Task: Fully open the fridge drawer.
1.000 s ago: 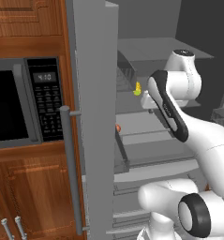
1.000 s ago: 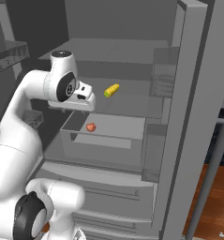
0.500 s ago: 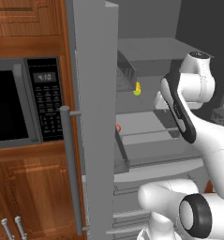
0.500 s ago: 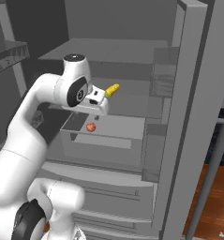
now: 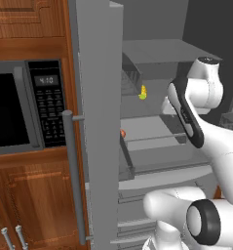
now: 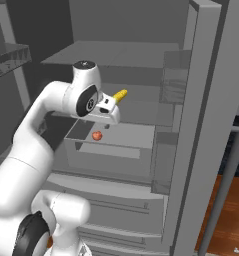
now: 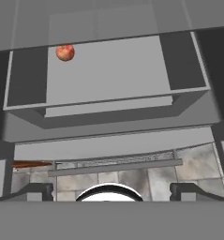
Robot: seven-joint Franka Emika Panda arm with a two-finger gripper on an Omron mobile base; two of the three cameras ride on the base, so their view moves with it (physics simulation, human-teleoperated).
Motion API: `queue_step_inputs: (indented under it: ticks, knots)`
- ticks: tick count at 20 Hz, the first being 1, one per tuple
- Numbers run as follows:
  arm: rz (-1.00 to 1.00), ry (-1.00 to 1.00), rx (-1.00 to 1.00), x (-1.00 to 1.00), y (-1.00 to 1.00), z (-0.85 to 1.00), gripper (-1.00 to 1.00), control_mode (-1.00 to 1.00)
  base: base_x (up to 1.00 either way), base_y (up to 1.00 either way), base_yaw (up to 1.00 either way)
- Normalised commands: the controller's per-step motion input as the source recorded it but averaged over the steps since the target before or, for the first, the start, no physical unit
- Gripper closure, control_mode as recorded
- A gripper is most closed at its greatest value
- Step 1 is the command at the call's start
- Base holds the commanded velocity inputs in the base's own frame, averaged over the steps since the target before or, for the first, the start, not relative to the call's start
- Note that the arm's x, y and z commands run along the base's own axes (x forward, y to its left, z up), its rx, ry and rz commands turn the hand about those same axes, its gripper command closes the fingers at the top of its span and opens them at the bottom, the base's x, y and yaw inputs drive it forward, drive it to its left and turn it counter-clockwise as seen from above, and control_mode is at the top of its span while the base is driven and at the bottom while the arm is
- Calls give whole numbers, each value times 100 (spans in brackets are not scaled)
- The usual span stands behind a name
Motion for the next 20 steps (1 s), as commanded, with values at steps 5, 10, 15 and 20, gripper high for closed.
queue_step_inputs:
  ticks: [5,10,15,20]
  knots:
    - [0,0,-1,21,1,-33,-100,-100,0,0,0]
    - [0,-12,0,32,4,-53,-100,-100,0,0,0]
    - [2,-21,0,41,0,-32,-100,-100,0,0,0]
    - [2,0,0,61,9,-18,-100,-100,0,0,0]
